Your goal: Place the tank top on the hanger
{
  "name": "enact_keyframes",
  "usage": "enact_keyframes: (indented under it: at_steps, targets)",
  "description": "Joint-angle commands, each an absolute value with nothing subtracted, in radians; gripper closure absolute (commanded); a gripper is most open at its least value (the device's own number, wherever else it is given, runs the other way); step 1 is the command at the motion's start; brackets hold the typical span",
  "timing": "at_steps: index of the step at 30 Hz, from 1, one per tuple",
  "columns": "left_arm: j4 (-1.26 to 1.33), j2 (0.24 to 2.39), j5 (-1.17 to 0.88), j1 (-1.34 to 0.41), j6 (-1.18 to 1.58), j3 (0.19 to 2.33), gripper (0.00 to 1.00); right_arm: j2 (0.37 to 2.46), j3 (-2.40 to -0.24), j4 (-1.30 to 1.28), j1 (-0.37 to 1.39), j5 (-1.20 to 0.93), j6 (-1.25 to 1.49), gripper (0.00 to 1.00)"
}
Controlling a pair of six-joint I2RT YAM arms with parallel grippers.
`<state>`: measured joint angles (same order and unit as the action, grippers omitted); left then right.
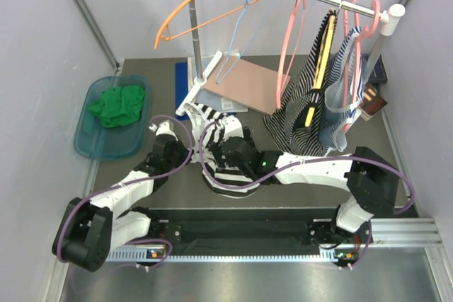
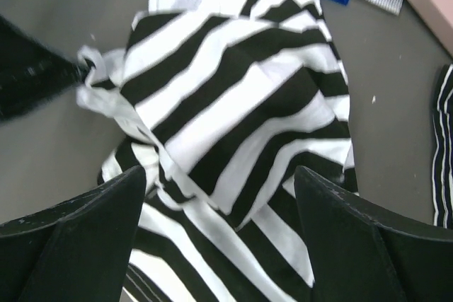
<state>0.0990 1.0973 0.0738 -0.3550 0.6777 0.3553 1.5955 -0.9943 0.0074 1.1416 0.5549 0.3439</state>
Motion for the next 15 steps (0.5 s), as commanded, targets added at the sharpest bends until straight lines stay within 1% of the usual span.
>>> enact_keyframes:
  at_steps: [1,4,5,6,9,15]
  targets:
    - [0.074,1.037,0.017,-0.351,0.568,0.440,1.00,1.526,-0.976,-0.029,1.160,0.517,0.350,0.15]
    - [0.008,0.980,-0.069,-0.350,0.523,0.491,1.00,1.487,-0.939,0.018,1.216,0.482,0.298,0.15]
    - [0.005,0.973,-0.143,-0.351,0.520,0.518,1.00,1.480,-0.930,0.031,1.251,0.476,0.282,0.14]
    - [-0.035,0.968,-0.178,-0.353,0.525,0.532,1.00,1.473,-0.917,0.038,1.265,0.441,0.270,0.14]
    - [-0.046,0.965,-0.308,-0.354,0.574,0.571,1.00,1.442,-0.896,0.083,1.310,0.397,0.253,0.14]
    - [-0.109,0.968,-0.382,-0.374,0.660,0.626,1.00,1.404,-0.876,0.141,1.336,0.506,0.226,0.16]
